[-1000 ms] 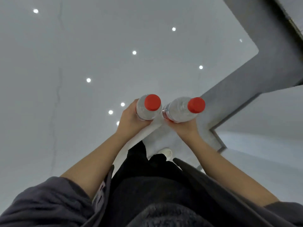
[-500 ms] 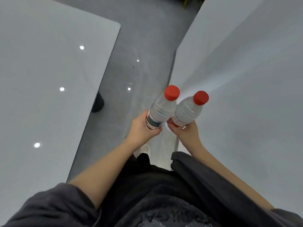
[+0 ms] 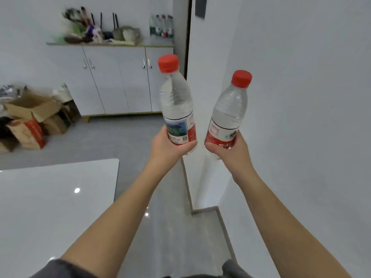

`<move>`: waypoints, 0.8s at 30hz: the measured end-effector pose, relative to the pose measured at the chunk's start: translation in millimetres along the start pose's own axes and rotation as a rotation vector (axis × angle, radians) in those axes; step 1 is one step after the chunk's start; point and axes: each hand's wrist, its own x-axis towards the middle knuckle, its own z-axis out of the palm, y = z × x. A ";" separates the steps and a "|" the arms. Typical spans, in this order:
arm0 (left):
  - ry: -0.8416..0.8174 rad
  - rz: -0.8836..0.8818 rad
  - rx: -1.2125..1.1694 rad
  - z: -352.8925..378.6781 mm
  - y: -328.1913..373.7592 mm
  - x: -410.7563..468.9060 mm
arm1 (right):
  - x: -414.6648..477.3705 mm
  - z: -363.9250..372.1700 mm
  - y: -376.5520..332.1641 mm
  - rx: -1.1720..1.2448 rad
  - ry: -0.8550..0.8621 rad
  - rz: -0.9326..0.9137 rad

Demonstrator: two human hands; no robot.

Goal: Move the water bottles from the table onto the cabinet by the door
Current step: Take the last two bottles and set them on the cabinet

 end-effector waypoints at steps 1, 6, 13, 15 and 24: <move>0.015 0.017 0.012 -6.8 10.7 8.0 | 5.1 1.4 -11.4 0.009 -0.001 -0.008; 0.133 0.166 0.095 -54.7 78.8 41.0 | 22.7 11.0 -91.8 0.083 0.011 -0.165; 0.232 0.264 0.074 -93.1 128.7 57.7 | 35.7 22.4 -156.9 0.123 -0.043 -0.276; 0.251 0.269 0.062 -100.1 134.7 60.3 | 38.3 26.6 -165.9 0.124 -0.057 -0.290; 0.248 0.273 0.064 -124.2 139.3 83.2 | 59.4 50.1 -176.5 0.066 -0.043 -0.315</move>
